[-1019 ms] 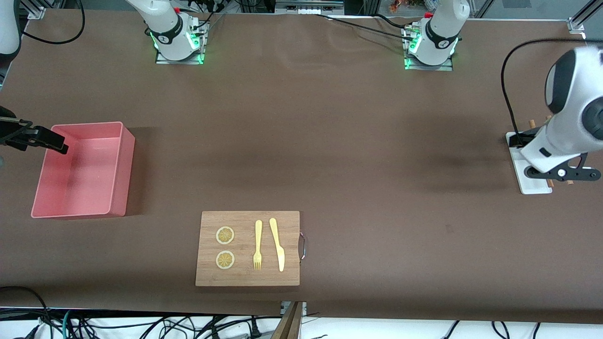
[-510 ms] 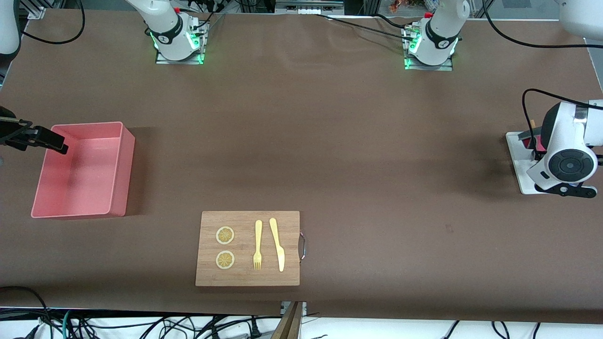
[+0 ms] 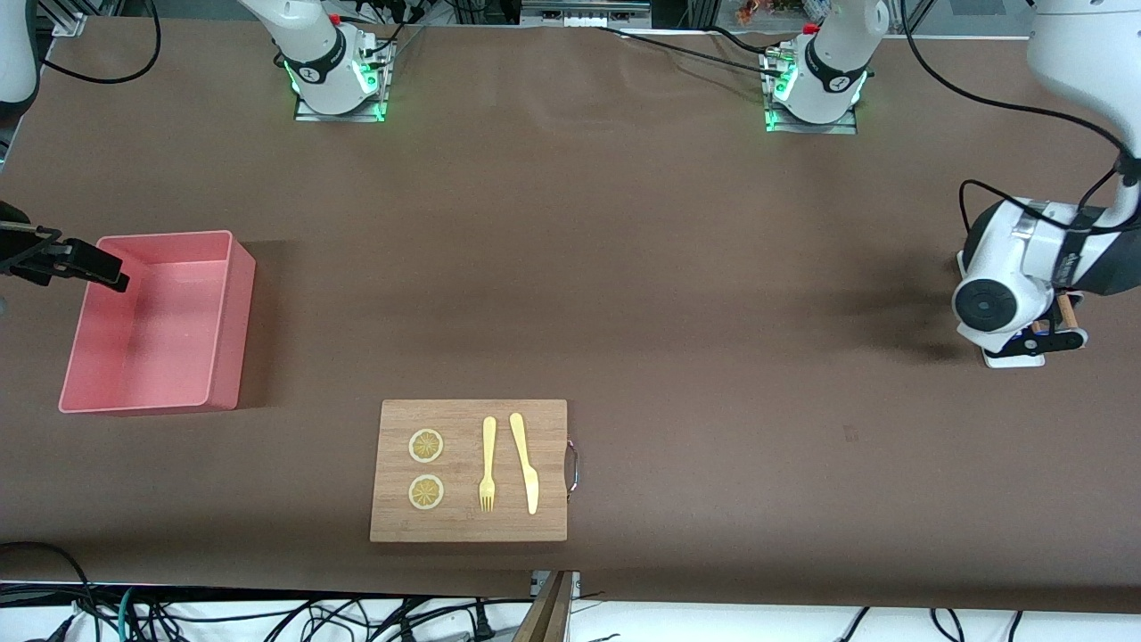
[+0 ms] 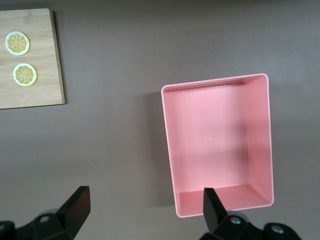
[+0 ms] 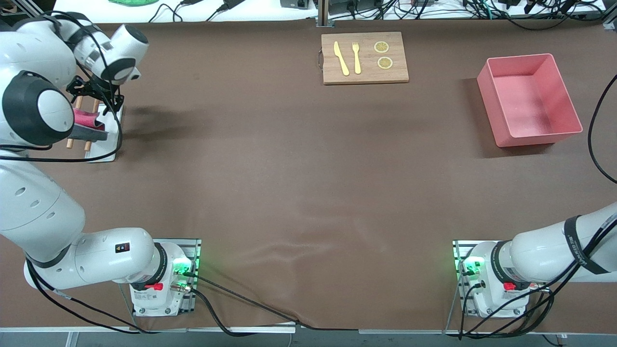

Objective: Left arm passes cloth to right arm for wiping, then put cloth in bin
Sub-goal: 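Grasp the pink-grey cloth between the dowels with the left gripper, then lift the cloth with the left gripper while the right gripper moves toward it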

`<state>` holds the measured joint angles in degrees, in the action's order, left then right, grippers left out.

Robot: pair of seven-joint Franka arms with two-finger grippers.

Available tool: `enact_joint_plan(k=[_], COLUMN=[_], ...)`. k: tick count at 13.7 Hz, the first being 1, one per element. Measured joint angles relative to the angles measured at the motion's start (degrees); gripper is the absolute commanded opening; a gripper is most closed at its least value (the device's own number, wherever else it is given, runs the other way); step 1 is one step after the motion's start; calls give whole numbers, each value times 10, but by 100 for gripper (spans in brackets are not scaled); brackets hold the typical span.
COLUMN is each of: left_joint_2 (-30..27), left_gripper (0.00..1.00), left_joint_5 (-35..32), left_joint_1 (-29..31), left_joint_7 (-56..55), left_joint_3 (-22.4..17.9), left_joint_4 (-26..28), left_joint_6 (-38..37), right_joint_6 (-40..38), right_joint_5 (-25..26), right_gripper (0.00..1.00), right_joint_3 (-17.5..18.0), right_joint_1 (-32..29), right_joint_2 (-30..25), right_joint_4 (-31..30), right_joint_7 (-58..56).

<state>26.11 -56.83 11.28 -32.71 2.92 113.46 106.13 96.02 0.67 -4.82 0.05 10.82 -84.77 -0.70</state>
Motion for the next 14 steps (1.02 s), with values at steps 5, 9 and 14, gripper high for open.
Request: enact_joint_plan(k=[5,9,14], left_joint_2=[18,18,17], left_gripper=[30,0,0], left_joint_5=[-7,-7,1], left_joint_1=[2,2,0], left_joint_7=[-12,-13,-13], left_joint_3=[-2,-1,3], left_joint_4=[0,0,-12], left_joint_6=[0,-1,-7], right_joint_6=[0,0,6], right_joint_5=[-8,-10,-10], right_gripper=[100,100,100], right_joint_3=[0,2,7], right_joint_1=[0,1,1], right_joint_2=[0,0,3], right_joint_4=[0,-1,-55], right_joint_7=[0,0,0])
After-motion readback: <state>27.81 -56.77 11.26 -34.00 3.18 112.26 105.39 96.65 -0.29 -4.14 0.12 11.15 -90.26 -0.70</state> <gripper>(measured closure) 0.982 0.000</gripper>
